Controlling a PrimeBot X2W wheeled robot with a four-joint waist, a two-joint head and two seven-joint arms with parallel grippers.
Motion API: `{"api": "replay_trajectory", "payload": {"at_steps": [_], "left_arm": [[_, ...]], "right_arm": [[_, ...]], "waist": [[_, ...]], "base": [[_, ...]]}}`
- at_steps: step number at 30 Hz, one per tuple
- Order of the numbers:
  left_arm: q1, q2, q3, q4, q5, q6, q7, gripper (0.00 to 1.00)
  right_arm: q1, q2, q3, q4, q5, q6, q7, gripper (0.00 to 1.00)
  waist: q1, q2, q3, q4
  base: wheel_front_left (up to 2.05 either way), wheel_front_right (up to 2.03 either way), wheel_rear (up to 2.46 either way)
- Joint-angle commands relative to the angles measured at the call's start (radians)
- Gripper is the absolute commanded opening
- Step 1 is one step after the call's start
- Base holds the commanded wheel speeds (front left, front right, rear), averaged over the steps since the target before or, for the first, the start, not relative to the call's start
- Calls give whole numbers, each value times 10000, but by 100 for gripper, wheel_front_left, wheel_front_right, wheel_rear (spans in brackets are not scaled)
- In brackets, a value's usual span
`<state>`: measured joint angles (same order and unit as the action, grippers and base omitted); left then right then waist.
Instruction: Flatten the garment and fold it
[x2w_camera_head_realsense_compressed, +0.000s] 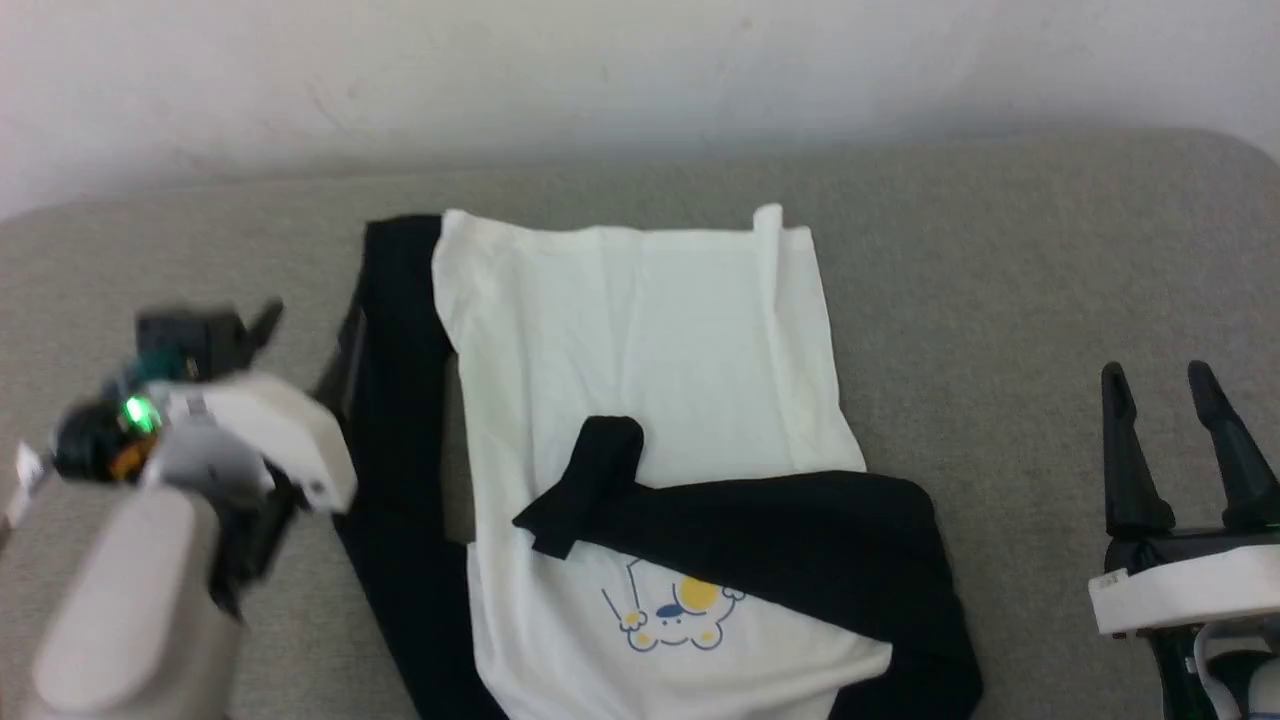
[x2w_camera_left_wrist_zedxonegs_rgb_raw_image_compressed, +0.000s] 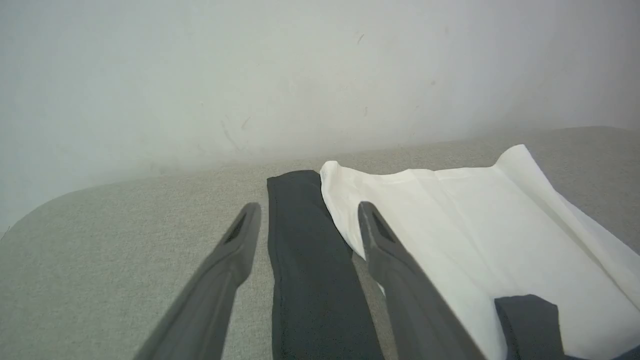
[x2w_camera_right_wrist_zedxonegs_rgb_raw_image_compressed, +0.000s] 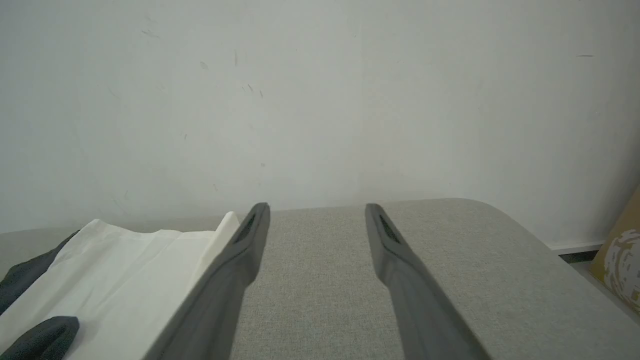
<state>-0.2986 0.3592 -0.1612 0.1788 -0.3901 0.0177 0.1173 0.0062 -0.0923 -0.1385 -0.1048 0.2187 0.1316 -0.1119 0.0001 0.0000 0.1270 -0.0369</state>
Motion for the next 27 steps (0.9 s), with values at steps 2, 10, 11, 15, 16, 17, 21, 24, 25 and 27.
{"api": "replay_trajectory", "payload": {"at_steps": [2, 10, 11, 15, 16, 17, 21, 24, 25, 27], "left_arm": [[-1305, 521, -23, 467, -135, -432, 1062, 100], [-4785, 1473, -278, 2509, -859, -1182, 4513, 100], [-5086, 1546, -283, 2764, -897, -1202, 4734, 100], [-5973, 1833, -298, 3505, -952, -1230, 5352, 100], [-6132, 1948, -336, 3656, -906, -1243, 5464, 100], [-6266, 2061, -362, 3802, -860, -1250, 5555, 100], [-6596, 2327, -276, 4413, -944, -1210, 5897, 100], [-6697, 2547, -278, 4738, -875, -1164, 5958, 100], [-6711, 2591, -278, 4840, -878, -1165, 5969, 100], [-6754, 2615, -239, 5032, -933, -1136, 5983, 100]], "right_arm": [[-130, 15, -42, -241, -10, -9, 72, 100], [-561, 92, 40, -331, 176, -9, -82, 100], [-595, 112, 56, -284, 196, -9, -128, 100], [-744, 174, 189, -106, 265, -9, -317, 100], [-777, 188, 215, -68, 277, -9, -358, 100], [-803, 200, 233, -32, 280, -9, -395, 100], [-891, 238, 258, 110, 319, -9, -550, 100], [-934, 260, 320, 210, 355, -9, -647, 100], [-945, 268, 333, 248, 365, -9, -670, 100], [-965, 282, 339, 323, 377, -9, -712, 100]], "waist": [[-1, 0, 1311, -844], [-1, 0, 2645, -1624], [-1, 0, 2755, -1695], [-1, 0, 3258, -2012], [-1, 0, 3373, -2088], [-1, 0, 3476, -2156], [-1, 0, 3809, -2366], [-1, 0, 3976, -2469], [-1, 0, 4012, -2493], [-1, 0, 4087, -2521]], "base": [[0, 0, 0], [0, 0, 0], [0, 0, 0], [0, 0, 0], [0, 0, 0], [0, 0, 0], [0, 0, 0], [0, 0, 0], [0, 0, 0], [0, 0, 0]]}}
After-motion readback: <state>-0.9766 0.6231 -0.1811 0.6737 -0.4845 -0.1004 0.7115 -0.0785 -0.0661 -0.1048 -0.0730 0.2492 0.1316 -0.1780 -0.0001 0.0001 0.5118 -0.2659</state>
